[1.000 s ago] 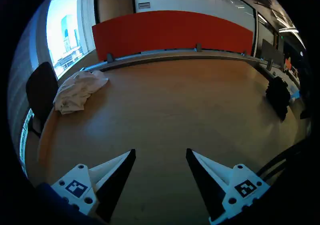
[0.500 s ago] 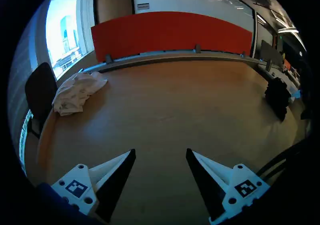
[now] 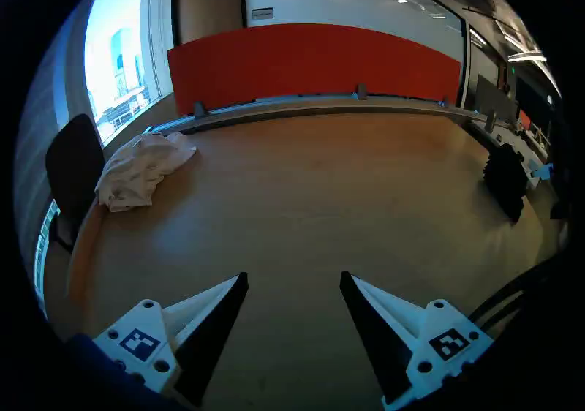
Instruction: Fold towel
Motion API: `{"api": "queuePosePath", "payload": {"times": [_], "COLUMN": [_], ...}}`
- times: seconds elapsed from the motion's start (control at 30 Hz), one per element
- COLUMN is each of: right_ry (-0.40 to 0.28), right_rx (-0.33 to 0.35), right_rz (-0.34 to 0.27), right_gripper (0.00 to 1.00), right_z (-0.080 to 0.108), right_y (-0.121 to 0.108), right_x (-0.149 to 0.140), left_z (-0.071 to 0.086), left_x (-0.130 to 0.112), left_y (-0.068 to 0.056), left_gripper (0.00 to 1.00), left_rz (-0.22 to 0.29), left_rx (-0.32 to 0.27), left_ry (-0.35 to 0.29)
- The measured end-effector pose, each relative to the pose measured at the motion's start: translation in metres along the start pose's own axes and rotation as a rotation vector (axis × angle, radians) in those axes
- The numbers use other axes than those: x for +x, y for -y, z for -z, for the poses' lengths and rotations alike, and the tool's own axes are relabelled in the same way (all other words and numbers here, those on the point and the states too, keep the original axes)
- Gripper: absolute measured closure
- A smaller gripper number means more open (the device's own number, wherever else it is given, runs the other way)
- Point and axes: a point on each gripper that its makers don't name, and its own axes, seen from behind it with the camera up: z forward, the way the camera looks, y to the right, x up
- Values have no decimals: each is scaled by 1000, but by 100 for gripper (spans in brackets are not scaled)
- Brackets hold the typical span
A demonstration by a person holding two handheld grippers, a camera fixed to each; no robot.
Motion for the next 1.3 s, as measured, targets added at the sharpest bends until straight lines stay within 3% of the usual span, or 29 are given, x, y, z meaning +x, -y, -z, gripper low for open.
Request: {"api": "queuePosePath", "payload": {"times": [0.3,0.47,1.0,1.3], "right_ry": [-21,-76,-394,-593], "right_rx": [4,15,75,48], "right_rz": [-3,-21,-142,-204], "right_gripper": [9,9,9,9], "right_z": [5,8,36,62], "right_y": [4,12,38,36], "right_x": [6,20,98,142], "left_z": [1,2,4,3], "left_x": [0,1,14,19], "left_y": [0,1,3,5], "left_gripper": [7,7,6,7], "left_rz": [-2,1,-7,-3], "left_rx": [-2,-1,-1,4], "left_ry": [-5,-11,-32,-42]}}
